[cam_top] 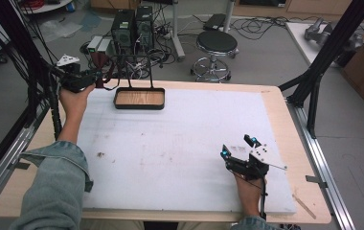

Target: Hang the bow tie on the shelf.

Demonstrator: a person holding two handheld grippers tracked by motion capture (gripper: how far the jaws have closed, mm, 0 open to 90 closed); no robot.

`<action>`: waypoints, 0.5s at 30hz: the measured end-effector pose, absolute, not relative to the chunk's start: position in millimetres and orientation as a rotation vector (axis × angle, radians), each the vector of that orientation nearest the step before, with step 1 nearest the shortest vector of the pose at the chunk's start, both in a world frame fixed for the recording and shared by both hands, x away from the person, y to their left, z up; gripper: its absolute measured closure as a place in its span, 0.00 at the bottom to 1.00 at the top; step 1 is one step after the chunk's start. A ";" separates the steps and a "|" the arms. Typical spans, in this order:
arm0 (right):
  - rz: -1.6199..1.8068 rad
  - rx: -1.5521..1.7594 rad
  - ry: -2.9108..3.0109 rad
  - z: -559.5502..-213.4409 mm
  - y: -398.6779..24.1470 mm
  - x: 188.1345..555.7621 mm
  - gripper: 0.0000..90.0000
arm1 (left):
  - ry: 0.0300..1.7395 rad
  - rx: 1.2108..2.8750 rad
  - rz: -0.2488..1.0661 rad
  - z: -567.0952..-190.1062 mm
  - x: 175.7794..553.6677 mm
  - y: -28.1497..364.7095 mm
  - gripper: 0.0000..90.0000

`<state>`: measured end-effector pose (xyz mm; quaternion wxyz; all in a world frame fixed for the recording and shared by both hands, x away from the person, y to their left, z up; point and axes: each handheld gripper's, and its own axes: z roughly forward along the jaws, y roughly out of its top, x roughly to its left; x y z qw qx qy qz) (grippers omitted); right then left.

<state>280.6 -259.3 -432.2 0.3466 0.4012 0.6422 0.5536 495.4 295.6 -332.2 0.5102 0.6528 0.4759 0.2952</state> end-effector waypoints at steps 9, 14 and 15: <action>1.437 1.042 1.666 -432.2 -259.2 280.4 0.12 | 1.153 1.595 0.708 -338.1 496.1 296.0 0.79; 1.435 1.042 1.665 -432.2 -259.2 280.4 0.12 | 1.161 1.598 0.705 -339.6 496.3 296.8 0.78; 1.434 1.040 1.666 -432.2 -259.3 280.5 0.12 | 1.160 1.599 0.707 -339.9 496.2 297.1 0.78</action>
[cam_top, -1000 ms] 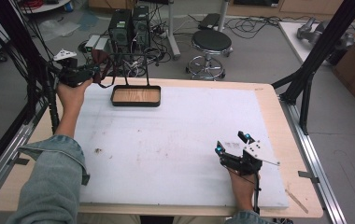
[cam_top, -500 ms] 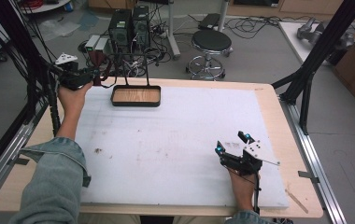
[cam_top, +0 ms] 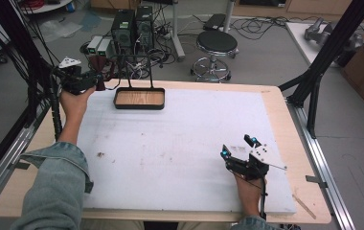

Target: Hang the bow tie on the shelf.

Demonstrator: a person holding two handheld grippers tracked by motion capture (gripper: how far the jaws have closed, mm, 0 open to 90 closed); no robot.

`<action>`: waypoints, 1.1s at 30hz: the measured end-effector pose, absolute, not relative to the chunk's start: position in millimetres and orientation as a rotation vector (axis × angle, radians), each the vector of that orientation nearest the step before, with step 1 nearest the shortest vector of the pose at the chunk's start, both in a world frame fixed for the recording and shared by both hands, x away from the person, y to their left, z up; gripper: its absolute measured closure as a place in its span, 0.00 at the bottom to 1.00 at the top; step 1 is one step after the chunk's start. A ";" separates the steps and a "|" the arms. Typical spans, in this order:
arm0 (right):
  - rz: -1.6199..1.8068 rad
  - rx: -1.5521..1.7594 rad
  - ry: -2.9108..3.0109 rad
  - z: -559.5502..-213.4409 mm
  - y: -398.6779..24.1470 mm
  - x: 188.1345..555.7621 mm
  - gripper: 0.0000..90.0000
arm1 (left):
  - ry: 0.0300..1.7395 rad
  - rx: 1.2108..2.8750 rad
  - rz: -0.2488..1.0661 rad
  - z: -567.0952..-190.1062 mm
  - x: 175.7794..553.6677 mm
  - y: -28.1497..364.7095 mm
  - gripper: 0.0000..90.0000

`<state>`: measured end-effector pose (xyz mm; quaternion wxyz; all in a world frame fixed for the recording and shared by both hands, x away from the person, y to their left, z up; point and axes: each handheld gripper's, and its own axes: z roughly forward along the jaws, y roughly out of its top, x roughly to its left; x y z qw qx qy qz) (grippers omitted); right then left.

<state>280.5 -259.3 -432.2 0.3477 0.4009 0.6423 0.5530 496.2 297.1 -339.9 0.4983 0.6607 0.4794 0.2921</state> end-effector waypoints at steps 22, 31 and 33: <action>1.436 1.040 1.666 -432.1 -258.6 280.2 0.12 | 1.157 1.594 0.706 -342.0 492.7 306.0 0.71; 1.433 1.041 1.667 -432.0 -258.4 280.0 0.12 | 1.116 1.575 0.721 -332.0 479.9 312.4 0.67; 1.431 1.041 1.667 -432.0 -258.4 280.0 0.12 | 1.102 1.568 0.723 -329.3 475.4 314.1 0.67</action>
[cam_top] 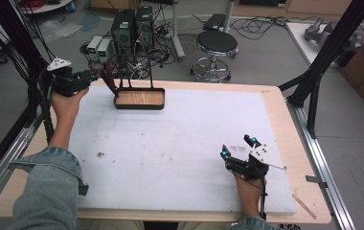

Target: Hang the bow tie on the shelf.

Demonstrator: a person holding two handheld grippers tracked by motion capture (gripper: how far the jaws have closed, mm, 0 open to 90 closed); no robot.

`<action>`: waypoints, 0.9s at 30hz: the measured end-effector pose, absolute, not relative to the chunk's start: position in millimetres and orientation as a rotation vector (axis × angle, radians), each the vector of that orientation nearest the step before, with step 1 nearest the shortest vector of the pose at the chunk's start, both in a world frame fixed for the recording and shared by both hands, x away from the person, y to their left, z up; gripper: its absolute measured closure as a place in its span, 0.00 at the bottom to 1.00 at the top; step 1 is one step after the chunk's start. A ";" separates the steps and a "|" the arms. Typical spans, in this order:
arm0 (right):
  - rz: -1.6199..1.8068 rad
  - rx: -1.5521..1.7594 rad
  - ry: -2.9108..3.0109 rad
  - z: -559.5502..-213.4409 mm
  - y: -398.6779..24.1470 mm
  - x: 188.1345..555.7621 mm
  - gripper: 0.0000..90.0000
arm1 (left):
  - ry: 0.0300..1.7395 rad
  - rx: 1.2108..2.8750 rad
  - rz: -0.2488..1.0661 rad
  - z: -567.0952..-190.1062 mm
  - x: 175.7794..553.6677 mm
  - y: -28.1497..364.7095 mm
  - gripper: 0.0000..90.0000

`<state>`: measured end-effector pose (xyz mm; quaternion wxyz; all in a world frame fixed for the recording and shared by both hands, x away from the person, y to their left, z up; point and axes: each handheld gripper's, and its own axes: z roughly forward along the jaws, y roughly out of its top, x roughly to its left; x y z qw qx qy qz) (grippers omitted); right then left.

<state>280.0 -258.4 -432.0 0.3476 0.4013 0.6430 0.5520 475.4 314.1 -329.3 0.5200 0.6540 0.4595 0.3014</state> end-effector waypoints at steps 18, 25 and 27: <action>1.428 1.039 1.667 -432.0 -258.3 279.7 0.12 | 0.991 1.535 0.729 -312.6 428.0 320.8 0.52; 1.426 1.036 1.663 -431.9 -258.8 279.9 0.12 | 0.942 1.550 0.734 -310.2 404.4 316.2 0.49; 1.427 1.037 1.664 -431.9 -258.9 280.0 0.12 | 0.929 1.556 0.740 -309.3 396.9 314.6 0.48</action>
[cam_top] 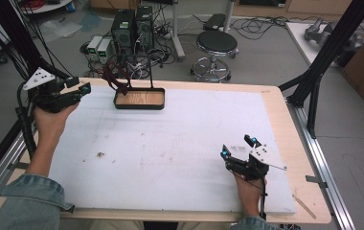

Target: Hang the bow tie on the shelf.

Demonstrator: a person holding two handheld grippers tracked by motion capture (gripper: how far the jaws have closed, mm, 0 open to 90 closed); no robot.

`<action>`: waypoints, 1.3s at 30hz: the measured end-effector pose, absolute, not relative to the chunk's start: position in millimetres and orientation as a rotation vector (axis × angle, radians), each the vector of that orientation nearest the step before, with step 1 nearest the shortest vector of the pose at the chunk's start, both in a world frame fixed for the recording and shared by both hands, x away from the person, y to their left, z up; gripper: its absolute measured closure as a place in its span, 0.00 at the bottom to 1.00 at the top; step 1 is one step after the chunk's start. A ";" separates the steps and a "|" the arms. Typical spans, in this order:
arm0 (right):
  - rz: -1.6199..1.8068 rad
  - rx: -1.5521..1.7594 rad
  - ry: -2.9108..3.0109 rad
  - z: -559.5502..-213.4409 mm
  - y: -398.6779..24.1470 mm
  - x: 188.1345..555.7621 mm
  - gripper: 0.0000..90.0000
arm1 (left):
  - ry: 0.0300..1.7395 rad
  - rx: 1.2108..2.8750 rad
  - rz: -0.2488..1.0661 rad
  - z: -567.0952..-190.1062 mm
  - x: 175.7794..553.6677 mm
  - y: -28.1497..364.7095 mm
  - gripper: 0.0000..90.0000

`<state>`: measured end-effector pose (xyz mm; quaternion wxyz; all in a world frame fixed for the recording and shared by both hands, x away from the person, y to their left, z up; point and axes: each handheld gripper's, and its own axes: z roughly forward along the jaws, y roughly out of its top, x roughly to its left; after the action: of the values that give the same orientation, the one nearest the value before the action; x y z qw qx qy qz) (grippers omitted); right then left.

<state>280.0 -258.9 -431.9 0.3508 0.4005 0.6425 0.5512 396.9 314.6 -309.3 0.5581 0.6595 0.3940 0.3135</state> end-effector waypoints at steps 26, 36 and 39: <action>1.426 1.040 1.658 -431.9 -259.0 279.6 0.12 | 0.870 1.524 0.751 -342.4 308.6 308.7 0.38; 1.425 1.049 1.659 -432.0 -258.9 279.4 0.12 | 0.875 1.565 0.752 -363.1 295.2 297.9 0.35; 1.426 1.050 1.657 -432.0 -258.8 279.4 0.12 | 0.893 1.565 0.743 -371.8 292.0 298.4 0.35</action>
<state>279.4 -258.8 -432.0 0.3505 0.4053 0.6400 0.5508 292.0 298.4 -371.8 0.5615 0.6645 0.3792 0.3152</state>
